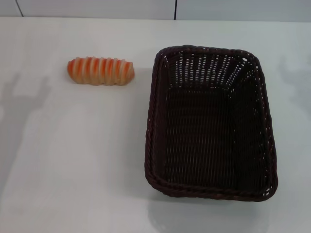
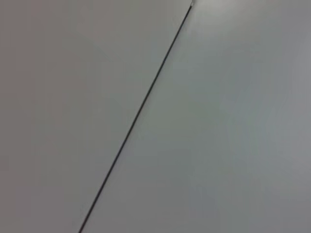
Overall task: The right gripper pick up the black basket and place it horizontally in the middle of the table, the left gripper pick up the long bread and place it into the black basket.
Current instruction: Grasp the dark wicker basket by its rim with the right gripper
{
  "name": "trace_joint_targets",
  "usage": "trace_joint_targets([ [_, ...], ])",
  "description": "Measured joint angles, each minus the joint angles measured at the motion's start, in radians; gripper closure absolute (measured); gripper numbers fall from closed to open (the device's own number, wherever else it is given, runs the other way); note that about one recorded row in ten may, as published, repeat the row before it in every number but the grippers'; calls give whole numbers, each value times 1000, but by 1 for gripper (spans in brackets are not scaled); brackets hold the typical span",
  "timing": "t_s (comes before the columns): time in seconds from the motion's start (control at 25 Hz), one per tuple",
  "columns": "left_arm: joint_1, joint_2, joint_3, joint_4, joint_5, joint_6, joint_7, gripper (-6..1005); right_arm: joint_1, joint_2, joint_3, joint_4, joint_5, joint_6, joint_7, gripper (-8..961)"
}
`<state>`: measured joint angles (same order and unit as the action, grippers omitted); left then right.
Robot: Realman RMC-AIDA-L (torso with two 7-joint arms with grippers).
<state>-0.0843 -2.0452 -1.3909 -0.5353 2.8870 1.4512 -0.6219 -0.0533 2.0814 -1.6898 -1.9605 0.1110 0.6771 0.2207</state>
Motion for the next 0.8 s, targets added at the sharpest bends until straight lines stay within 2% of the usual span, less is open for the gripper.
trace_joint_targets([
  [0.12,-2,13,-23,3,0,-2,-23,139,20,0,-7,-82,18,190,66,235],
  [0.24,-8,18,-34,11,0,-6,-25,139,42,-1,-5,-92,48,265,90,235],
  [0.52,-27,38,-40,41,0,-9,-25,139,190,-2,14,-90,120,567,166,236],
  [0.8,-49,55,-41,69,-2,-11,-26,140,241,-1,15,-79,123,699,224,236],
])
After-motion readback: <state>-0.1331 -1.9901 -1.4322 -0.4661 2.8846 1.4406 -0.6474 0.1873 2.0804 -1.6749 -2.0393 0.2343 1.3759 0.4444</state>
